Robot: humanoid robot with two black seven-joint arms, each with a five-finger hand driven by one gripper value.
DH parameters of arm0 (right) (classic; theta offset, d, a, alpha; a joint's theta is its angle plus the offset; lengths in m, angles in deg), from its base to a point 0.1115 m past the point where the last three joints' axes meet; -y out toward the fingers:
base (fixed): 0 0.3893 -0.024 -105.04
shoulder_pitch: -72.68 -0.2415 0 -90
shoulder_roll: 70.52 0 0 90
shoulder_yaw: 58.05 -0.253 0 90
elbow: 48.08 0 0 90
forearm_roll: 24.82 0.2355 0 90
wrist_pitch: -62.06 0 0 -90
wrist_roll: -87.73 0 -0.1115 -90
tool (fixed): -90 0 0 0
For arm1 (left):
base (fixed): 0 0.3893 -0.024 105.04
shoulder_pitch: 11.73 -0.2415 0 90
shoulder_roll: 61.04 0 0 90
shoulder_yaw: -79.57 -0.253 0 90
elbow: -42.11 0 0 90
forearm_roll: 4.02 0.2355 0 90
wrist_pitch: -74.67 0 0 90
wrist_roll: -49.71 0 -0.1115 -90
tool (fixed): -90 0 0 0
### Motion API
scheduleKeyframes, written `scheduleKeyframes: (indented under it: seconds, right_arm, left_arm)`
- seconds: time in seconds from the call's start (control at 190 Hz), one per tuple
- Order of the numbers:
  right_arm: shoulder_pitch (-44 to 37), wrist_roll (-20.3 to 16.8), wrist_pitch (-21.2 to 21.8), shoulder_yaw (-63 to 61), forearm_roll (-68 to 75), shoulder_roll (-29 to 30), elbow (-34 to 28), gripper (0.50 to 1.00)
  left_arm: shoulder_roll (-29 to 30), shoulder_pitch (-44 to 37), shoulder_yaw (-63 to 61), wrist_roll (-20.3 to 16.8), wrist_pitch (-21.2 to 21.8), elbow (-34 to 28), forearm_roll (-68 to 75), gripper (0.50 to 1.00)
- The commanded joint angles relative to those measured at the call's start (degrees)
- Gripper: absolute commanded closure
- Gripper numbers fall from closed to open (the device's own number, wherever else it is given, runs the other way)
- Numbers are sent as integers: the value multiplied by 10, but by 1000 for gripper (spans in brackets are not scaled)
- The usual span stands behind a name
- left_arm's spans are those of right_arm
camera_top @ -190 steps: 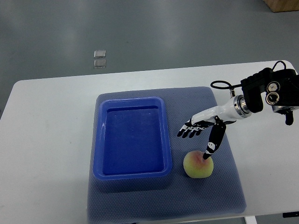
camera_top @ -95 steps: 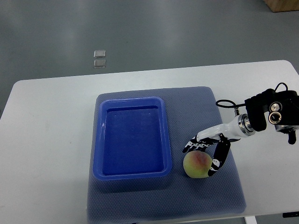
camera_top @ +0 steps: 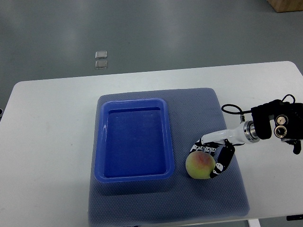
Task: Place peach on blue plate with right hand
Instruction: 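Lower the right hand around the peach and close its fingers, then lift the peach up off the mat with the right hand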
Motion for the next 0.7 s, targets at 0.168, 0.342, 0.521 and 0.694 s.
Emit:
scheduleKeyframes:
  seconds: [0.168, 0.342, 0.521, 0.694]
  right_arm:
    - [-98, -4, 82, -61, 7, -71, -16, 1000]
    - [-211, -6, 149, -86, 9, -132, -5, 1000]
    - [-265, -9, 191, -88, 11, -166, 3, 1000]
    - [-266, -16, 186, -89, 11, -162, 4, 1000]
  left_arm:
    - [0, 0, 0, 0, 0, 0, 0, 500]
    - [0, 0, 0, 0, 0, 0, 0, 500]
    - [0, 0, -1, 0, -1, 2, 2, 500]
    - [0, 1, -1, 0, -1, 2, 2, 500]
